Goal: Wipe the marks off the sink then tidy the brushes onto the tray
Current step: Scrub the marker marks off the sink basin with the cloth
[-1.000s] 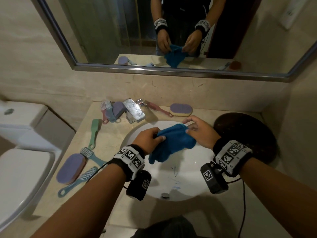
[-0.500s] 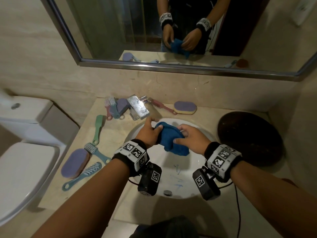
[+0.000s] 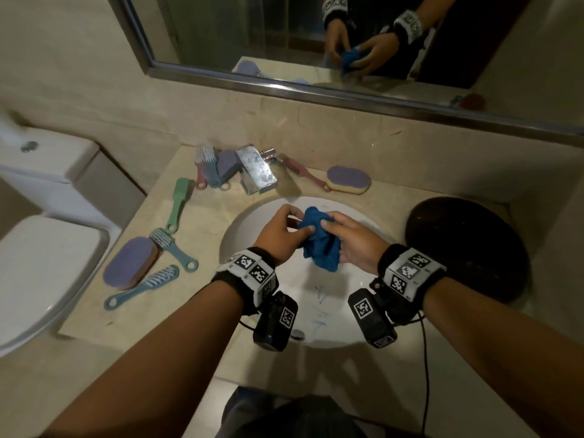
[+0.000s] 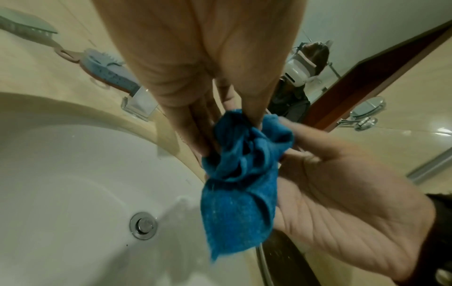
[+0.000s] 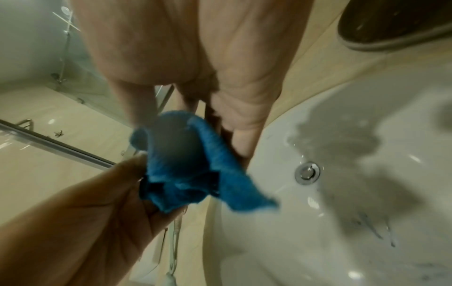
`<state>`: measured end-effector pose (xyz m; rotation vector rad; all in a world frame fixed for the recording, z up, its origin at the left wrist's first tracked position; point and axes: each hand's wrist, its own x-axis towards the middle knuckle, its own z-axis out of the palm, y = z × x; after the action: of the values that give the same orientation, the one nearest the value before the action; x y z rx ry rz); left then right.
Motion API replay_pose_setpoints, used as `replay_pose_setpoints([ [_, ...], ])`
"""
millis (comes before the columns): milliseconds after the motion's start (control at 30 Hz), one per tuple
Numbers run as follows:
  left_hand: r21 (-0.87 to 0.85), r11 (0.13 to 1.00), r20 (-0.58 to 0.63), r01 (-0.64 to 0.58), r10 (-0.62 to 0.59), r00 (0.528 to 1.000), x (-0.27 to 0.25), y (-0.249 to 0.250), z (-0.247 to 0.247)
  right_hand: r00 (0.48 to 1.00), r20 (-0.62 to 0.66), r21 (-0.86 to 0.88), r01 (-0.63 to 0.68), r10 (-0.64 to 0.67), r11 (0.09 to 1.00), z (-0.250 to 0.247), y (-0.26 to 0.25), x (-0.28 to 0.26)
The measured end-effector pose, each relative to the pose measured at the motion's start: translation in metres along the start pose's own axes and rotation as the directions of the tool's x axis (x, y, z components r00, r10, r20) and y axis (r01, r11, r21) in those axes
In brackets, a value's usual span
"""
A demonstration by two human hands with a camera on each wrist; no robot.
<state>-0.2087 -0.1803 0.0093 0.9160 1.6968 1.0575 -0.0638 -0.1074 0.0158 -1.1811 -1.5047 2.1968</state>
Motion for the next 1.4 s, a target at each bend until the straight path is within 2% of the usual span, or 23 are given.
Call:
replay_pose_setpoints([
  [67,0.03,0.999,-0.076,-0.014,0.017,0.997,-0.001,-0.003,0.003,0.996,0.081,0.062,-0.029,0.023,0.998,-0.001,0.002,0.002],
  [100,0.045,0.999,-0.056,-0.02,0.022,0.998,-0.003,-0.004,0.002,0.998,0.07,0.03,-0.008,0.006,1.0,-0.002,0.004,0.004],
  [200,0.164,0.985,0.125,-0.058,0.038,0.991,-0.012,-0.014,-0.002,0.993,-0.093,-0.247,0.048,-0.073,0.968,-0.007,0.015,0.018],
  [267,0.335,0.941,0.14,-0.039,-0.009,0.99,-0.016,-0.028,-0.011,0.987,-0.138,-0.354,0.035,-0.089,0.935,-0.01,0.02,0.029],
  [333,0.582,0.813,0.077,0.028,-0.089,0.993,-0.018,-0.048,-0.025,0.986,-0.15,-0.501,-0.012,-0.073,0.865,-0.014,0.026,0.042],
  [400,0.743,0.663,0.042,0.088,-0.177,0.983,-0.023,-0.068,-0.037,0.987,-0.159,-0.655,-0.084,-0.029,0.751,-0.014,0.033,0.056],
  [533,0.846,0.51,0.03,0.155,-0.336,0.941,-0.032,-0.102,-0.053,0.985,-0.157,-0.762,-0.163,0.066,0.626,0.0,0.055,0.085],
  [567,0.866,0.465,0.014,0.183,-0.388,0.922,-0.035,-0.109,-0.056,0.98,-0.177,-0.758,-0.196,0.093,0.622,0.005,0.061,0.095],
  [633,0.88,0.399,-0.045,0.258,-0.47,0.881,-0.043,-0.122,-0.06,0.972,-0.139,-0.685,-0.233,0.189,0.691,0.016,0.074,0.113],
  [667,0.879,0.379,-0.073,0.289,-0.493,0.867,-0.047,-0.128,-0.059,0.973,-0.116,-0.696,-0.222,0.198,0.683,0.022,0.081,0.123],
  [700,0.879,0.364,-0.096,0.309,-0.498,0.862,-0.05,-0.133,-0.056,0.974,-0.089,-0.752,-0.204,0.21,0.626,0.03,0.087,0.131],
  [800,0.858,0.385,-0.134,0.339,-0.47,0.873,-0.055,-0.142,-0.05,0.988,0.015,-0.895,-0.054,0.151,0.443,0.055,0.11,0.154],
  [900,0.818,0.423,-0.18,0.39,-0.456,0.871,-0.058,-0.147,-0.053,0.929,0.242,-0.899,0.106,0.279,0.425,0.082,0.133,0.154],
  [1033,0.817,0.403,-0.193,0.413,-0.483,0.854,-0.061,-0.144,-0.049,0.892,0.381,-0.892,0.284,0.244,0.352,0.07,0.154,0.133],
  [1133,0.822,0.394,-0.194,0.411,-0.484,0.853,-0.061,-0.144,-0.047,0.862,0.454,-0.865,0.364,0.227,0.346,0.061,0.156,0.13],
  [1233,0.805,0.417,-0.198,0.422,-0.481,0.854,-0.063,-0.146,-0.047,0.901,0.432,-0.828,0.376,0.046,0.416,0.083,0.152,0.151],
  [1300,0.792,0.429,-0.209,0.434,-0.478,0.853,-0.063,-0.145,-0.047,0.914,0.406,-0.814,0.36,0.002,0.456,0.091,0.152,0.155],
  [1333,0.788,0.435,-0.209,0.436,-0.477,0.854,-0.062,-0.144,-0.047,0.91,0.413,-0.812,0.36,0.018,0.459,0.088,0.153,0.15],
  [1400,0.779,0.445,-0.215,0.443,-0.474,0.854,-0.062,-0.142,-0.047,0.879,0.451,-0.826,0.347,0.152,0.444,0.069,0.155,0.13],
])
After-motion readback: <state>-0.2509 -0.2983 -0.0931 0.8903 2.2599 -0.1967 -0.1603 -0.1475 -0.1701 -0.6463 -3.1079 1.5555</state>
